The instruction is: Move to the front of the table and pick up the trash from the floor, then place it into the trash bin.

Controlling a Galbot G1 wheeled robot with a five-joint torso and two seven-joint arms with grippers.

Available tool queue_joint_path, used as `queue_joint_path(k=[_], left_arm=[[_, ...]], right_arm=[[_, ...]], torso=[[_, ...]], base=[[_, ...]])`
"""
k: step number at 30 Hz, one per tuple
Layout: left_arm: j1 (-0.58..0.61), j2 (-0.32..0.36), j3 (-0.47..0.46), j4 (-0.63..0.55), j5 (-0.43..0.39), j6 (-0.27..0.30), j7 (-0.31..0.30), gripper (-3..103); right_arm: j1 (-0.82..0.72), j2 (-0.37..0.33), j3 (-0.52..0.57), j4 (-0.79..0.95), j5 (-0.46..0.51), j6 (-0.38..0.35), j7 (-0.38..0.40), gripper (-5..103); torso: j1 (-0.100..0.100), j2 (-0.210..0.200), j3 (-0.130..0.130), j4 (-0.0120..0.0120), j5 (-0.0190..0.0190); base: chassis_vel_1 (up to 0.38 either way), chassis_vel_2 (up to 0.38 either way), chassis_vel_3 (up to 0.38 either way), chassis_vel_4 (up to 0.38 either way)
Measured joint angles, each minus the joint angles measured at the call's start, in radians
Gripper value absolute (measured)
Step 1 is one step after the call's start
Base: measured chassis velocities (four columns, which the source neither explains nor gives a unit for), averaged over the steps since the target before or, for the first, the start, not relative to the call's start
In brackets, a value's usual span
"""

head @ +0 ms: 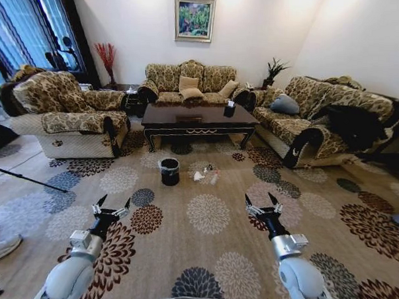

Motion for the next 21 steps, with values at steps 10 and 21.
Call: queue_joint_path(k=[10,21], left_arm=[[-0.027,0.002,-0.011,0.009,0.001,-0.004,-0.046,100],[-0.039,-0.033,-0.003,-0.015,0.014,0.035,-0.066,100]], right_arm=[[0.000,0.026,0.003,0.016,-0.006,-0.006,0.007,100],[-0.015,0.039,0.002,0.027,-0.013,-0.010,0.016,100]], torso=[[0.000,0.000,0.000,0.0001,0.0000],[0.000,0.000,0.000,0.0001,-0.0001]], base=[[0.000,0.000,0.000,0.000],[0.000,0.000,0.000,0.000]])
